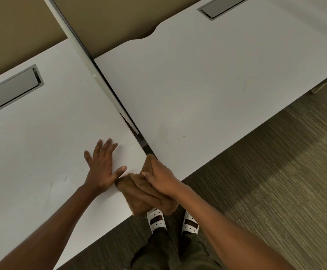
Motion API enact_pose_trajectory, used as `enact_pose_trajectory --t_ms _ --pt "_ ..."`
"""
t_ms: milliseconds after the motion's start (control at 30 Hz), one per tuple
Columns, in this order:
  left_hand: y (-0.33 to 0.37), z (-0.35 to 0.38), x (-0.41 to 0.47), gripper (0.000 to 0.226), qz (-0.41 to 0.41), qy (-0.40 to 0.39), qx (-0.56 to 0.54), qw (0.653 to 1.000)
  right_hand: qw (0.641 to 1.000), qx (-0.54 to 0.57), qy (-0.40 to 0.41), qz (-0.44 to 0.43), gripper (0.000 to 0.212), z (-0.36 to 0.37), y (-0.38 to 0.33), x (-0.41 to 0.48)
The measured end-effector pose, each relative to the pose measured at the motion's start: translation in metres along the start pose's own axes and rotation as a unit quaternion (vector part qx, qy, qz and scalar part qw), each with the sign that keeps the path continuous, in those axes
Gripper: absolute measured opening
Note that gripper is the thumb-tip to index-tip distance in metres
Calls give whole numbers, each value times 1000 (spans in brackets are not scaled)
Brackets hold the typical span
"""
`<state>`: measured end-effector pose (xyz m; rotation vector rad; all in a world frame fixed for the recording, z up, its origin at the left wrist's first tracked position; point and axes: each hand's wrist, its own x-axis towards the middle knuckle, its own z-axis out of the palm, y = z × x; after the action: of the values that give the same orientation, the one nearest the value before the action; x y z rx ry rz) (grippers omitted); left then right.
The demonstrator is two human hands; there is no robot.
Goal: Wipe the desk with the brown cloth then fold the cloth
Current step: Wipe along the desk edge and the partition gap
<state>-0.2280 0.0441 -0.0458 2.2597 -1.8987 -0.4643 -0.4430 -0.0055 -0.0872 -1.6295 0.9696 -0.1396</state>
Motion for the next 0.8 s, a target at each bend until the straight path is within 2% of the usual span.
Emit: enact_pose_trajectory --t_ms 333,533,800 --pt "5 -1 0 103 -3 -9 30 1000 1000 0 -7 21 68 7 21 -46" --pt "6 0 2 100 -1 -9 44 999 998 -48 4 32 60 1 5 -35" --pt "4 3 3 98 -12 -3 53 999 998 -56 19 34 66 -7 -34 22"
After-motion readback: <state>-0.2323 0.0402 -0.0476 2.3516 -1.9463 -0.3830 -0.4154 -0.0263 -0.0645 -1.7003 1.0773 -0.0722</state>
